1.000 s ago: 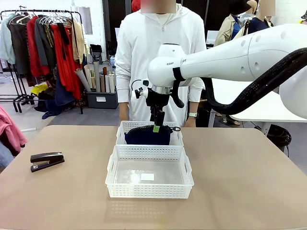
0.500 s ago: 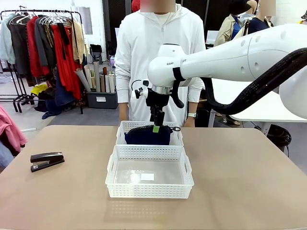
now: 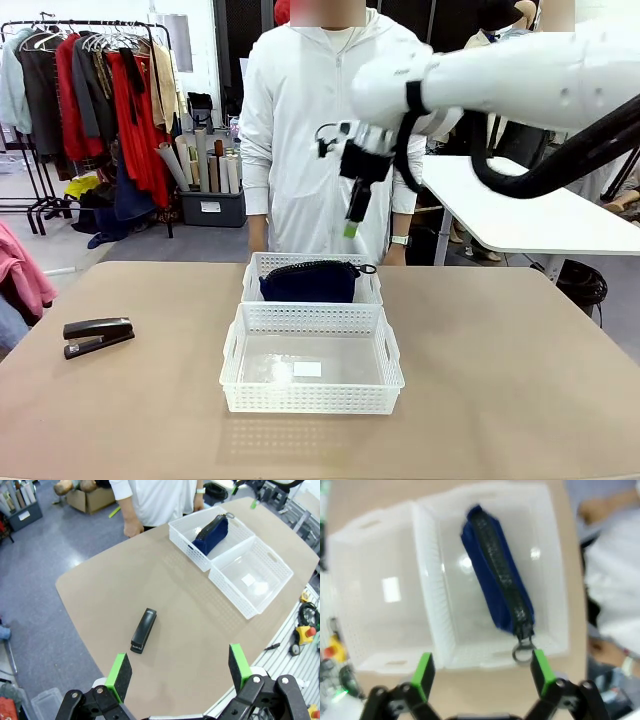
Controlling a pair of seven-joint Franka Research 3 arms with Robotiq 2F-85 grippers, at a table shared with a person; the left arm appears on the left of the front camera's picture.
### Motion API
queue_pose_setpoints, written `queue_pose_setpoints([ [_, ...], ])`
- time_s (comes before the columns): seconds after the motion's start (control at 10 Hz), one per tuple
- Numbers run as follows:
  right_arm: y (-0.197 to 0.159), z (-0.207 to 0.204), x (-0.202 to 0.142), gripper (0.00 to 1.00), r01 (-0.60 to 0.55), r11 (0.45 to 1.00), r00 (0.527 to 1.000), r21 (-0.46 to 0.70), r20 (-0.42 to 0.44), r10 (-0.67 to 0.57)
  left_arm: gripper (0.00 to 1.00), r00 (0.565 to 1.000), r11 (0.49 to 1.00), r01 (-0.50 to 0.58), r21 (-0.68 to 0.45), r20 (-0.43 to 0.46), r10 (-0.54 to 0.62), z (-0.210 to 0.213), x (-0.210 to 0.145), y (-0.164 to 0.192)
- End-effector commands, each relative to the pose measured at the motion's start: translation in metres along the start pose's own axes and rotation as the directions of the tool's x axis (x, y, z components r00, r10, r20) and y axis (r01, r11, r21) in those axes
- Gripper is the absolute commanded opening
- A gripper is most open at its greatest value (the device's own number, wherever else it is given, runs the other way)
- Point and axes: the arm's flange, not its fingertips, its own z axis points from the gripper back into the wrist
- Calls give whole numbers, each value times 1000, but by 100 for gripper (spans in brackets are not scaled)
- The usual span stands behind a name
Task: Distribute items into two baskets.
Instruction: Pick up the Stapler that the person points to.
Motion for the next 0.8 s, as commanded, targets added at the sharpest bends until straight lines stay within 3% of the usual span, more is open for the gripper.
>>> queue_pose_setpoints([
  [0.0,23,20,-39,100,192,981,981,29,31,-193,100,1000,1000,13,-9,9,-12,0,1,0],
  [0.3,41,65,-110,100,341,934,931,103,104,-351,100,1000,1000,13,-9,9,-12,0,1,0],
  [0.7,70,107,-218,100,421,890,831,175,319,-456,100,1000,1000,13,-9,9,-12,0,1,0],
])
